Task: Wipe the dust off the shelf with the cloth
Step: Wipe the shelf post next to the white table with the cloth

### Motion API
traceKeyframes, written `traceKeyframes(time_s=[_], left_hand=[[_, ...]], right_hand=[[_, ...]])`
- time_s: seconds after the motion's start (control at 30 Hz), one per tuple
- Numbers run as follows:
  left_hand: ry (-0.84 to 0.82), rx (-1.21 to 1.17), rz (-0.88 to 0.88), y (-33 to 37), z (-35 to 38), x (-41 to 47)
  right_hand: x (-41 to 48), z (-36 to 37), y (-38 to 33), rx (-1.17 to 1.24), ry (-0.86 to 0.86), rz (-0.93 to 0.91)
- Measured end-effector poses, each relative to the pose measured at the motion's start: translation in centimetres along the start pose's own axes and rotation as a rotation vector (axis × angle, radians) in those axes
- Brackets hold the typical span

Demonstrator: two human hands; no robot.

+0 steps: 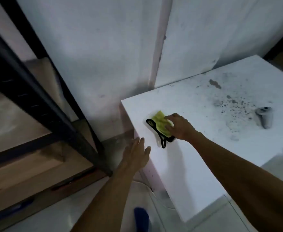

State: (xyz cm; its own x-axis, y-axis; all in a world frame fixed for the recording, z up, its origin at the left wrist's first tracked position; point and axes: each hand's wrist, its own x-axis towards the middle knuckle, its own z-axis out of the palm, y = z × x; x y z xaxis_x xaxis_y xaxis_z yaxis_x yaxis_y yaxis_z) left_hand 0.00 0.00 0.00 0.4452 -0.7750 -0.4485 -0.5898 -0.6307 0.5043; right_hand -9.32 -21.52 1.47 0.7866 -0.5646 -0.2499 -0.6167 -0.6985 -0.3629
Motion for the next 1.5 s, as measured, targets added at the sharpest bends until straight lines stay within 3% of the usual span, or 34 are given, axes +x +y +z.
traceKeyframes(time_s=[0.17,0.5,1.03,1.13,1.33,1.5], left_hand=[[-0.056,0.121,-0.056,0.2,2.0,5.3],[0.041,0.294,0.008,-0.3,6.1,7.8],[-0.135,0.367,-0.016,-0.6,2.3,7.3],[-0.068,0.325,-0.012,-0.9,0.5,4.9],[0.051,0.139,-0.078,-1.9,-3.1,-2.2],[0.227,0.009,-0.081,-3.0,-4.4,-10.4]], right_hand=[[3.8,3.2,1.7,-0.087,-0.140,-0.142],[5.1,6.9,1.3,-0.291,0.039,-0.155],[4.5,4.7,0.0,0.057,0.089,-0.039],[3.7,2.6,-1.0,0.147,0.130,-0.024],[0.8,0.2,-5.1,0.191,0.239,-0.163],[-3.6,-0.1,-11.3,0.238,0.187,-0.310]])
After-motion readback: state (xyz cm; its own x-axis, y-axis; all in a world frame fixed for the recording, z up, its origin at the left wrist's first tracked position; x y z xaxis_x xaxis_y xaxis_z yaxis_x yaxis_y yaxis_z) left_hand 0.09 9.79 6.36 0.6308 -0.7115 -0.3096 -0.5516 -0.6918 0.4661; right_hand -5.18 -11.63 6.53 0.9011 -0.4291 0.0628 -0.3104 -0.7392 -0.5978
